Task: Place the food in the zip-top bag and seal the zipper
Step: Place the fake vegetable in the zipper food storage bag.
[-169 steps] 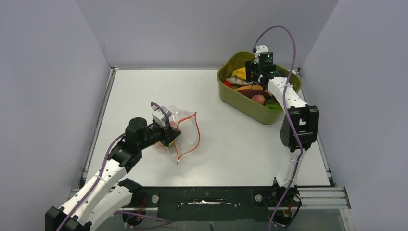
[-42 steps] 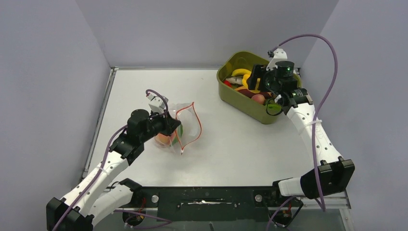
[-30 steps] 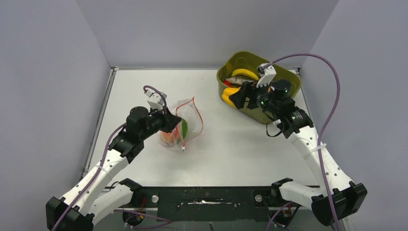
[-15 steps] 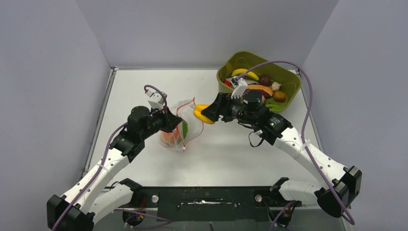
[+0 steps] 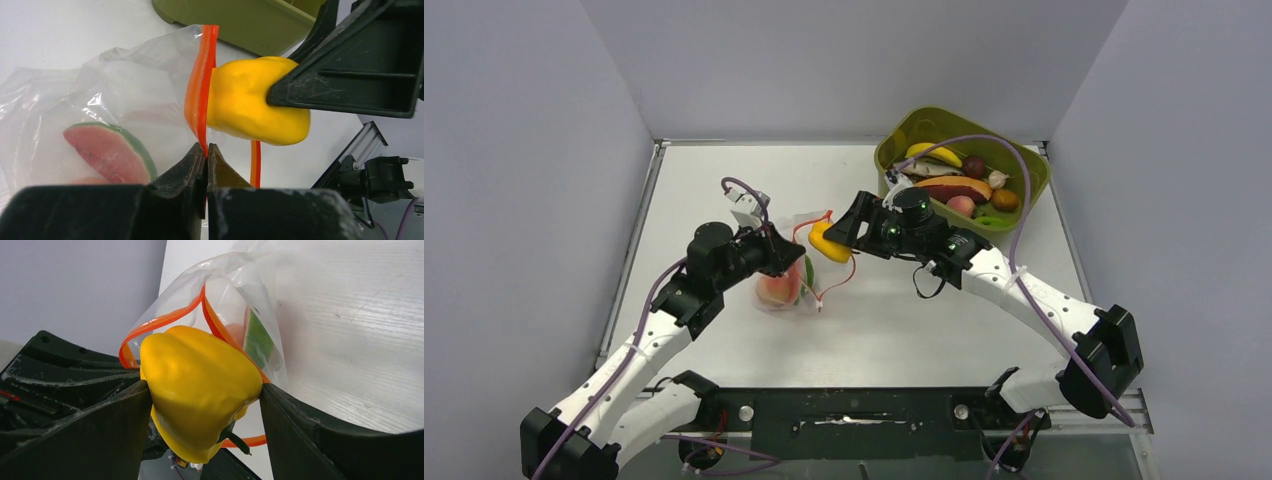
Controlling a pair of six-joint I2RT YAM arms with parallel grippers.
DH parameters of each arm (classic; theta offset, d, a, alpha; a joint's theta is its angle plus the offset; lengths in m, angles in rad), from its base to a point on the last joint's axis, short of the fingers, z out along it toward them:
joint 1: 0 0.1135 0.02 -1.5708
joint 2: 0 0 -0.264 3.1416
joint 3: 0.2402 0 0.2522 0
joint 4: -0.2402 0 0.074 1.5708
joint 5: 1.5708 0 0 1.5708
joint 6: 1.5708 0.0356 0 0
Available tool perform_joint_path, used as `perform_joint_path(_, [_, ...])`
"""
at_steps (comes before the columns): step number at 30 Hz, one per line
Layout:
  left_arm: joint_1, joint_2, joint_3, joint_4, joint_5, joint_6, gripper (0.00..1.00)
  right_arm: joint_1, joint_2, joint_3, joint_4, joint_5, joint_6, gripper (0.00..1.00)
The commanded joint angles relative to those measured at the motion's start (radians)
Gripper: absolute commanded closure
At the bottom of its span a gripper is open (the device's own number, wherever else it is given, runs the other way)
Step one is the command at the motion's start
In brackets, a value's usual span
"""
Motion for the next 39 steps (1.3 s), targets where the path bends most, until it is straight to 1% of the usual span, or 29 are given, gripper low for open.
perform_joint_path(1, [-0.004, -0.031, -0.002, 0.098, 0.039, -0.019, 1.00, 0.009, 0.023, 0.053, 0.020, 0.032, 0.119, 0.46])
perform_joint_path(4, [-0.004, -0.027, -0.005, 0.105, 0.047, -0.022, 1.00, 0.011, 0.045, 0.055, 0.001, 0.034, 0.177, 0.45])
perform_joint_path(12, [-0.004, -0.025, -0.020, 0.108, 0.052, -0.012, 1.00, 0.025, 0.066, 0.066, -0.021, 0.034, 0.204, 0.38])
perform_joint_path(18, [-0.004, -0.022, -0.027, 0.113, 0.050, -0.009, 1.00, 0.057, 0.083, 0.079, -0.070, 0.100, 0.176, 0.35])
perform_joint_path(24, [-0.004, -0.043, -0.058, 0.139, 0.063, -0.031, 1.00, 0.065, 0.112, 0.082, -0.015, 0.090, 0.187, 0.35])
perform_joint_path(32, [-0.004, -0.063, -0.063, 0.122, 0.080, -0.024, 1.00, 0.068, 0.161, 0.098, 0.021, 0.118, 0.206, 0.32])
perform_joint_path(37, [-0.004, -0.064, -0.066, 0.130, 0.095, -0.017, 1.00, 0.068, 0.183, 0.115, 0.062, 0.074, 0.178, 0.27])
perform_joint_path(39, [-0.004, -0.064, -0.066, 0.137, 0.105, -0.016, 1.00, 0.068, 0.190, 0.130, 0.057, 0.053, 0.151, 0.23])
